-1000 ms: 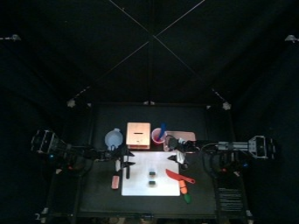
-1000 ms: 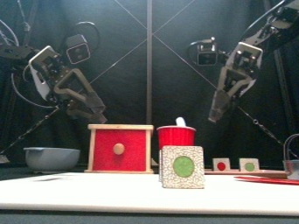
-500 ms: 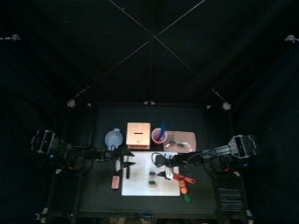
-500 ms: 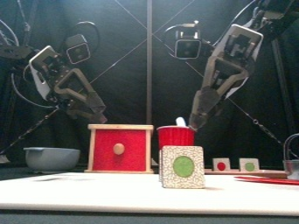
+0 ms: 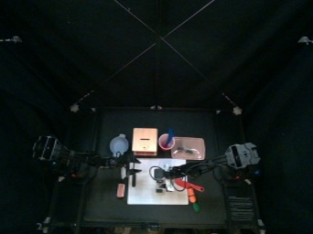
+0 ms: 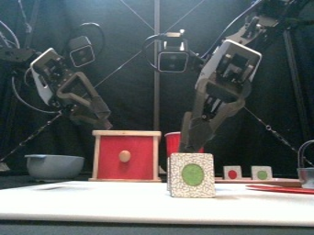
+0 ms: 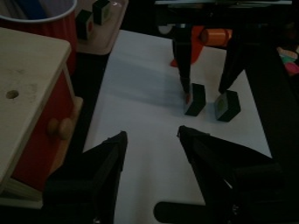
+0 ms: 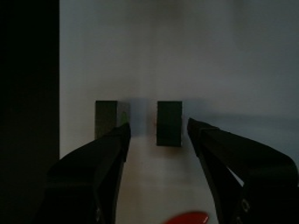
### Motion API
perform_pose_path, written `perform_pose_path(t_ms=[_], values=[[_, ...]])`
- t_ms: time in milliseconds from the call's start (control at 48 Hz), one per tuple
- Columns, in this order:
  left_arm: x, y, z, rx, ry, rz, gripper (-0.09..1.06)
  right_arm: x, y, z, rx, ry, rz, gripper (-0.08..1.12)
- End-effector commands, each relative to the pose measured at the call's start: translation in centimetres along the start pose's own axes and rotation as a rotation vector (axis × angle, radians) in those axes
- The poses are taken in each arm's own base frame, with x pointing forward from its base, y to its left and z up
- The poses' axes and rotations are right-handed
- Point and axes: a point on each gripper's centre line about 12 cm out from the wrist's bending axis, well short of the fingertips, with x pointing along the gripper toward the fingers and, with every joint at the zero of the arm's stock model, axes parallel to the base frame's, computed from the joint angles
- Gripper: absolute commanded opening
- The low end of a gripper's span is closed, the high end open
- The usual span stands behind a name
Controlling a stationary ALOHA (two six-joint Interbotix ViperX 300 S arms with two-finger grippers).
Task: Place sushi on board then cut the sushi with the knife then place the pieces on the plate
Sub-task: Place the 4 sushi pieces on the plate
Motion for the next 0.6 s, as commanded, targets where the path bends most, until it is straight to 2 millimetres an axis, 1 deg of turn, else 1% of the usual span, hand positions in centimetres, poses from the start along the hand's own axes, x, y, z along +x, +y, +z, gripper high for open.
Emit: perform_pose_path(t_ms=[21,146,250,292,396,521,604], values=[[0.1,-0.2,0.6,0.000,-0.021,-0.005,0.86,-0.4,0.0,1.6,-0.002,-0.039,0.003,0.88],[0.0,-0.2,0.6,0.001,-0.019,-0.006,0.86,0.2,-0.2,1.7,0.001,-0.029,-0.001,0.87],[0.0,-0.2,0.5,0.000,-0.019,-0.006,0.86,0.8,-0.3,1.3,0.003,0.001,0.000,0.84],[0.0,-0.2,0.5,0.001,-0.019,-0.006,0.86,1.1,-0.4,1.2,0.006,0.009,-0.001,0.82],[0.0,-0.2,0.5,0.001,-0.019,-0.006,0.86,1.2,-0.8,1.2,0.013,0.017,-0.005,0.68],[0.0,-0.2,0.5,0.000,-0.017,-0.007,0.86,0.5,-1.5,1.6,0.030,0.005,-0.014,0.57],[0.0,-0.2,0.5,0.000,-0.017,-0.007,0.86,-1.0,-2.2,1.8,0.048,-0.003,-0.017,0.57]])
